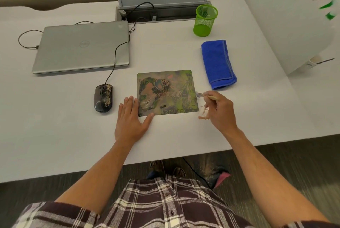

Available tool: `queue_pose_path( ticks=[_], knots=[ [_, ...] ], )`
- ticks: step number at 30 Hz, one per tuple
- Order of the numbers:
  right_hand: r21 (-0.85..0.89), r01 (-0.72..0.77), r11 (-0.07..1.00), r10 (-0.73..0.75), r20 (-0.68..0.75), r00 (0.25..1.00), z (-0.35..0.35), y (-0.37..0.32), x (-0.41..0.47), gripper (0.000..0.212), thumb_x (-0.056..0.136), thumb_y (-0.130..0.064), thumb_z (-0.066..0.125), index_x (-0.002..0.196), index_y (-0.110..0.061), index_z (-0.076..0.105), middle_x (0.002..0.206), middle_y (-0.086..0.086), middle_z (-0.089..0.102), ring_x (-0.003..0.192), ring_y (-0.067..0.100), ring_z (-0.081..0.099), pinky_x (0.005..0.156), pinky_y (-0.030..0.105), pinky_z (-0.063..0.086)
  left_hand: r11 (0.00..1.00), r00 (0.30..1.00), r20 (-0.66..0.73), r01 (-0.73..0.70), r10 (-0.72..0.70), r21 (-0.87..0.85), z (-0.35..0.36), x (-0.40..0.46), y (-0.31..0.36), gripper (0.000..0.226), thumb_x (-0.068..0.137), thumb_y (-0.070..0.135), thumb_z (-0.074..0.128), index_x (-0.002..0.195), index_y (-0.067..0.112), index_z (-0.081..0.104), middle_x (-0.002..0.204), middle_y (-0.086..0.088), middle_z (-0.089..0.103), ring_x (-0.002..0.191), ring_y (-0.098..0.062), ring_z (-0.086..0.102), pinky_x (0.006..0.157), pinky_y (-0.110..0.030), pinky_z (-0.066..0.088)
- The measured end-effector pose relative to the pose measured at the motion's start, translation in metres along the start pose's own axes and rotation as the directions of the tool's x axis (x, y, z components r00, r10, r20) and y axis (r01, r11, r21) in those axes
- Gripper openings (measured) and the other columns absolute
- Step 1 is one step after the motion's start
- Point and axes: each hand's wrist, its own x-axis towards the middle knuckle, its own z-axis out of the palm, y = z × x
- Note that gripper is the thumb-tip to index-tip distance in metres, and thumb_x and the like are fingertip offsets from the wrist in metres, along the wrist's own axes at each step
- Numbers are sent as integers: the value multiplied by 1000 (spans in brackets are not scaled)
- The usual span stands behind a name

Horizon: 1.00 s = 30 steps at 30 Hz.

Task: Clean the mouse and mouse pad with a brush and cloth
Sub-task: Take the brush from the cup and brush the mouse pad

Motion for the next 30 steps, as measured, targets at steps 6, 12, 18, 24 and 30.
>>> queue_pose_path(
  ticks=[6,12,18,24,30],
  knots=[
    [-76,138,988,-118,222,968,-2,12,-17,25,92,-1,60,115,-7,65,101,1,65,85,10,59,77,13,45,1000,1000,-5,0,0,-5,0,0,1,89,88,70,33,153,10,20,161,-9,15,149,-20,1,121,-37,-2],
    [-92,133,987,-106,252,962,-19,19,-35,18,92,-6,61,109,-11,66,102,0,66,91,8,60,81,14,45,1000,1000,2,1,-1,-1,1,0,0,90,88,71,31,153,10,19,161,-9,14,149,-20,0,121,-38,-1],
    [51,34,998,-42,150,988,-11,-8,-2,9,96,-22,58,97,-19,67,89,-17,63,79,1,59,64,7,42,1000,1000,-4,1,-1,-2,1,1,0,89,88,71,31,153,11,19,161,-9,14,149,-19,0,122,-38,0],
    [88,14,996,-24,112,993,42,-36,31,18,98,-28,55,93,-16,68,76,-9,62,65,5,53,58,15,40,1000,1000,6,-1,1,4,0,0,1,90,89,71,30,153,10,18,162,-9,13,149,-19,-1,121,-38,-2],
    [57,10,998,-21,186,982,55,-33,7,19,98,-25,54,98,-14,69,70,-22,52,62,-2,51,55,9,33,1000,1000,9,-8,8,7,1,0,0,89,89,71,29,153,10,17,161,-9,13,149,-19,-2,121,-38,-3]
  ],
)
